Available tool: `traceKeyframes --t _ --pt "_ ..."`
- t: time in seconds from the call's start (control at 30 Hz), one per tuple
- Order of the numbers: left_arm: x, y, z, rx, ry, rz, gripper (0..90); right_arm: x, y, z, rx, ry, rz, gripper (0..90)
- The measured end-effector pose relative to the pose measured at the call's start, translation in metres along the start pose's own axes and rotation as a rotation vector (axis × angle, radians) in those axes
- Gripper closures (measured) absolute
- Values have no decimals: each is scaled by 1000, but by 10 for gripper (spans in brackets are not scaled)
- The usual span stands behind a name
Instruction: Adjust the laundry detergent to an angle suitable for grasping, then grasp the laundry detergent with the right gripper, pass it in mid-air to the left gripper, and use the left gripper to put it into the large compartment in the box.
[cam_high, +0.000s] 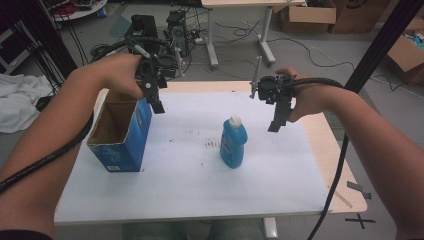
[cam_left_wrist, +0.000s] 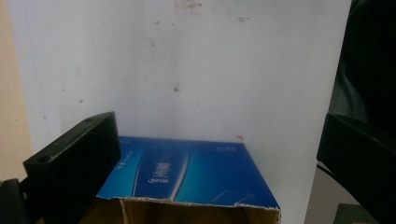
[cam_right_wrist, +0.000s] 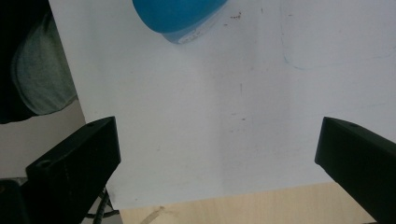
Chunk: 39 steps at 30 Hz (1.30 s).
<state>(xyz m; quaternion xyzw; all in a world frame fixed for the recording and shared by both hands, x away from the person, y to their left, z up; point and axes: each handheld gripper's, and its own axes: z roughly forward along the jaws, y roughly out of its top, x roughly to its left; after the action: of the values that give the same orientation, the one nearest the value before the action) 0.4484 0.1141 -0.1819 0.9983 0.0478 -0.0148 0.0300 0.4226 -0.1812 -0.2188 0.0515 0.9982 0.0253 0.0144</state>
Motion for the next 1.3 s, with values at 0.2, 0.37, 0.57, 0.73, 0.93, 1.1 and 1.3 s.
traceKeyframes --t 0.2,0.37,0.57,0.73,0.93,1.1,1.3 --pt "-2 0 3 -3 -16 -3 1 -1 -1 -1 -5 -7 1 0" --pt "-3 -2 5 10 -14 -14 1 -2 -3 0 -4 -6 -2 0" --pt "-3 -5 10 -2 -19 -19 1 -3 -3 4 -6 -6 1 0" --pt "-4 -5 8 -7 -6 -6 1 -2 -2 5 -4 -8 6 0" --pt "-7 -5 6 1 -7 -6 1 3 -1 4 -5 -14 5 0" --pt "-7 -5 5 -3 -7 -8 1 2 -6 4 -9 -13 20 0" --pt "-6 -2 8 5 -13 -1 1 -1 -12 7 -25 -16 35 0"
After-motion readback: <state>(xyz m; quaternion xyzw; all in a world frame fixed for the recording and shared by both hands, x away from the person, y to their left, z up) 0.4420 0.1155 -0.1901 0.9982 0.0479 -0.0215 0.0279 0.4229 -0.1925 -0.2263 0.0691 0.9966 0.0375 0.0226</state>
